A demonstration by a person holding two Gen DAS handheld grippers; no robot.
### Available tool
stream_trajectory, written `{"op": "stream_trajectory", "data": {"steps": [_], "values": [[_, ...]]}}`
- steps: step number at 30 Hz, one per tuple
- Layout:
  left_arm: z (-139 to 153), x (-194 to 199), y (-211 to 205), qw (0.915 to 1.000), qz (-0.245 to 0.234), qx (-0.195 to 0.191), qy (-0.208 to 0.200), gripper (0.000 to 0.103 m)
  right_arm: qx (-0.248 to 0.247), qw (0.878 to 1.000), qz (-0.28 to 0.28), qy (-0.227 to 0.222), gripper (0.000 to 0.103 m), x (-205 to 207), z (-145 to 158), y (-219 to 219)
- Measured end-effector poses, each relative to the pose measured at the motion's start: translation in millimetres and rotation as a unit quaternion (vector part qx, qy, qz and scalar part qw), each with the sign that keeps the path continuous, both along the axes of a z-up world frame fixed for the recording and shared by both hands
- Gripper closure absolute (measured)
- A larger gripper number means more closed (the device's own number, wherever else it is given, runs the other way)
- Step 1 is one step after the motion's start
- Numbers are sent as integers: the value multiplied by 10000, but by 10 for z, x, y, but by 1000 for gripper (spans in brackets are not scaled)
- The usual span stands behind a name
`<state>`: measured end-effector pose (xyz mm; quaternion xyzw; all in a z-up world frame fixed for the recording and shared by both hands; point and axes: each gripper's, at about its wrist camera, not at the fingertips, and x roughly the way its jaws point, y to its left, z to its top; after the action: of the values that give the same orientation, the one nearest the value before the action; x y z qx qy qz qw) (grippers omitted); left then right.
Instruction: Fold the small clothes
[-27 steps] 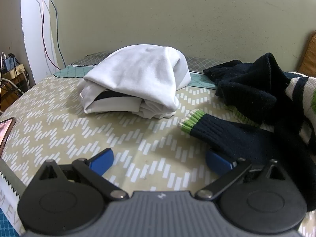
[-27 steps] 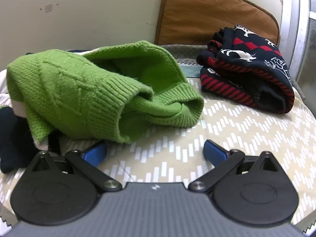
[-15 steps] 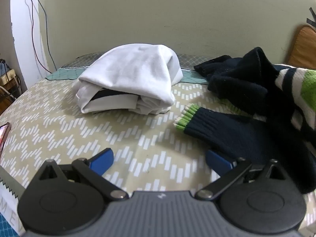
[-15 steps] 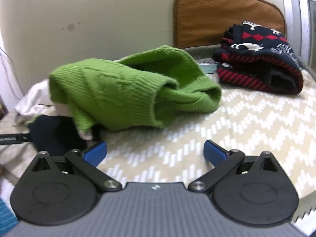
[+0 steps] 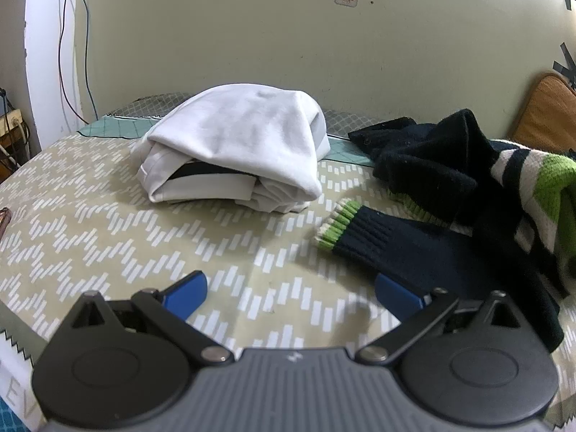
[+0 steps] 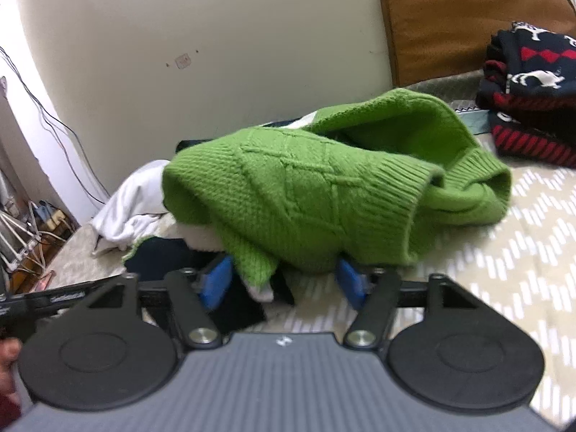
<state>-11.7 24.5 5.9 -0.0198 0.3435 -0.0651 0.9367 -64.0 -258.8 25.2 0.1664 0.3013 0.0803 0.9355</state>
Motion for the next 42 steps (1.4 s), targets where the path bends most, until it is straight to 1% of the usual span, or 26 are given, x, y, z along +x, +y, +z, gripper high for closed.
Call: {"op": "stream_trajectory", "data": {"steps": [1,2,6,8,10,12,13,15,16,18,19,20,21,22,23,24,25,26,27,28,29,31,33,37,40,42], "values": [[2,3,6,10000,-5,-8,0,0,185,9997,145,5,93,-21,-31,-73],[3,6,11,10000,-5,-19,-3,0,288,9995,147,-49,93,-46,-25,-93],[23,8,48,9999,-57,-156,-9,1,-304,9983,-163,-465,93,-390,129,-211],[79,-2,36,9995,-265,-190,-49,1,-544,9968,-333,-478,93,-575,216,-319],[259,-7,-40,9977,-572,-136,-326,2,-833,9946,-499,-369,93,-723,261,-429],[505,4,-211,9934,-899,48,-713,2,-860,9946,-533,-208,93,-842,212,-490],[641,33,-372,9893,-1087,261,-938,2,-790,9954,-522,-161,93,-907,170,-538],[762,90,-644,9815,-1373,637,-1172,2,-580,9972,-457,-99,92,-958,107,-557],[778,147,-830,9753,-1580,902,-1254,2,-522,9973,-503,-116,90,-989,87,-553],[713,228,-1110,9640,-1872,1325,-1347,5,-390,9967,-657,-264,74,-1081,108,-565],[646,258,-1275,9571,-2017,1585,-1347,8,-314,9961,-739,-368,58,-1116,115,-595],[591,311,-1391,9523,-2102,1787,-1305,12,-236,9953,-802,-488,49,-1164,123,-676],[534,388,-1508,9486,-2131,1974,-1256,23,-151,9941,-907,-566,46,-1176,127,-723],[484,506,-1632,9469,-2102,2129,-1177,39,-29,9933,-985,-601,43,-1157,129,-786],[458,600,-1688,9491,-2053,2143,-1060,48,137,9927,-1024,-621,40,-1121,128,-875],[446,681,-1681,9538,-1986,2062,-916,64,350,9915,-1082,-631,37,-1086,121,-937],[449,805,-1670,9618,-1846,1893,-717,90,590,9898,-1140,-619,30,-1037,109,-993],[457,901,-1641,9685,-1701,1730,-560,97,864,9873,-1193,-587,24,-960,88,-1044],[509,969,-1589,9758,-1538,1483,-465,97,1070,9854,-1198,-560,22,-891,72,-1081],[593,964,-1424,9806,-1443,1224,-511,97,1229,9840,-1181,-515,22,-805,56,-1093],[691,927,-1301,9833,-1376,1004,-645,97,1304,9836,-1160,-456,22,-714,44,-1089],[960,784,-1074,9839,-1281,673,-1047,97,1268,9853,-1064,-410,22,-555,31,-1037],[1253,562,-812,9821,-1152,413,-1433,97,1176,9876,-956,-402,22,-430,19,-968],[1838,-123,-161,9686,-997,-10,-2277,97,1250,9886,-691,-483,22,-345,-5,-951],[2107,-690,263,9579,-734,189,-2770,97,1252,9896,-489,-513,22,-364,-1,-964],[2098,-896,458,9594,-578,327,-2741,97,1202,9907,-357,-531,22,-376,13,-935]]}}
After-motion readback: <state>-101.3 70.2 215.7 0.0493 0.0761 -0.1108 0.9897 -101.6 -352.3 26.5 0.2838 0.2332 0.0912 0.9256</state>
